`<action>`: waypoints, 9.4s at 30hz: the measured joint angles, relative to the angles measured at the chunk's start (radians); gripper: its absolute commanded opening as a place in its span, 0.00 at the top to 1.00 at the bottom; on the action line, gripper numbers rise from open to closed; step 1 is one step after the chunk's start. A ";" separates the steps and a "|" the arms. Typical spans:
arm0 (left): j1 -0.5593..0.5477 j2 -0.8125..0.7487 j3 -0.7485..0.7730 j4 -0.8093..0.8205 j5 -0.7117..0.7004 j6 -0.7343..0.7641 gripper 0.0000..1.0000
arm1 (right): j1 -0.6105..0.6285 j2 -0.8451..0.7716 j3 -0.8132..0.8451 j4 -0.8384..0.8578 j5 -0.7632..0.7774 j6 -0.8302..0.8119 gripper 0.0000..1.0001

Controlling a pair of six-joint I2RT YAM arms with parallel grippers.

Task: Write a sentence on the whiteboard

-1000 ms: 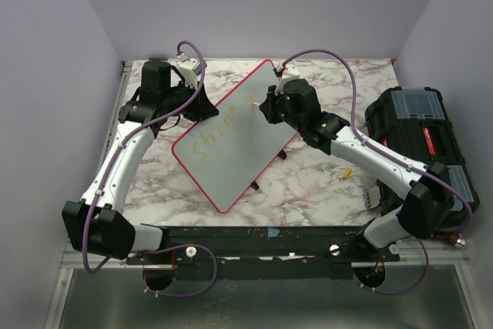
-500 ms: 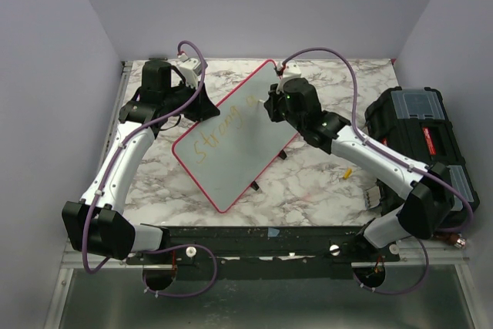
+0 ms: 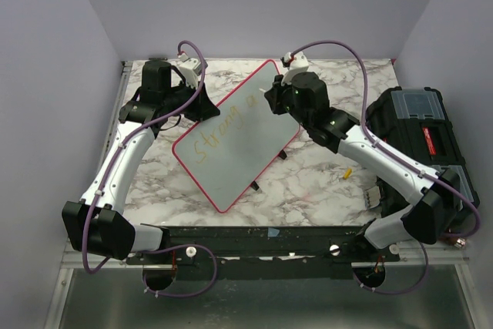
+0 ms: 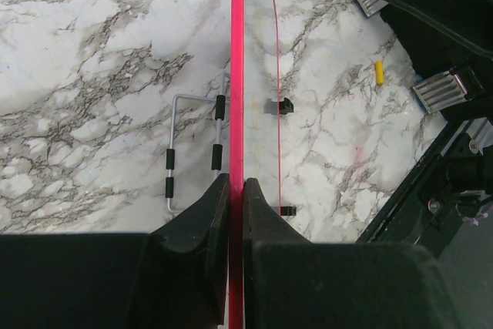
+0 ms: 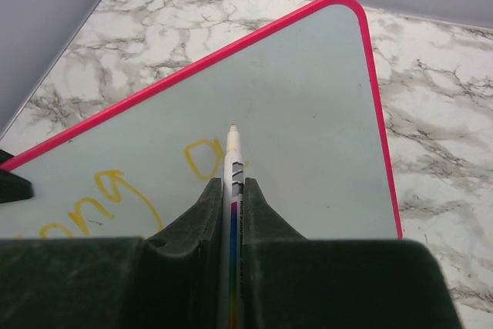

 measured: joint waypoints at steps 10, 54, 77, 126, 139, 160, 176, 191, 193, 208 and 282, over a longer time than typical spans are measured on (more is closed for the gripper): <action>-0.003 -0.002 0.000 0.001 0.000 0.000 1.00 | 0.000 0.020 0.000 0.005 -0.029 0.018 1.00; -0.005 -0.012 -0.006 0.001 -0.001 0.000 1.00 | -0.054 0.060 0.034 0.020 -0.046 0.025 0.99; -0.005 -0.021 -0.010 -0.001 0.000 0.000 1.00 | -0.054 0.077 0.097 0.017 -0.104 0.037 0.99; -0.002 -0.021 -0.017 -0.007 -0.021 -0.001 1.00 | -0.059 0.057 -0.078 0.027 -0.082 0.073 0.99; -0.008 -0.032 -0.019 -0.006 -0.011 -0.006 1.00 | -0.059 0.105 0.167 -0.052 -0.015 0.007 0.99; -0.010 -0.084 -0.059 0.006 -0.013 -0.006 1.00 | -0.059 -0.213 -0.110 -0.128 -0.063 0.135 0.99; -0.011 -0.084 -0.061 0.008 -0.029 -0.008 1.00 | 0.018 -0.228 -0.232 -0.134 -0.167 0.166 0.99; -0.011 -0.065 -0.059 0.020 -0.058 -0.015 1.00 | 0.297 -0.277 -0.378 -0.078 -0.055 0.131 0.99; -0.011 -0.063 -0.058 0.022 -0.060 -0.015 1.00 | 0.319 -0.291 -0.406 -0.063 -0.048 0.128 0.99; -0.011 -0.053 -0.053 0.023 -0.073 -0.015 1.00 | 0.597 -0.224 -0.475 0.131 0.087 0.054 0.99; -0.011 -0.047 -0.049 0.023 -0.084 -0.011 1.00 | 0.733 0.103 -0.327 0.317 0.321 0.042 0.99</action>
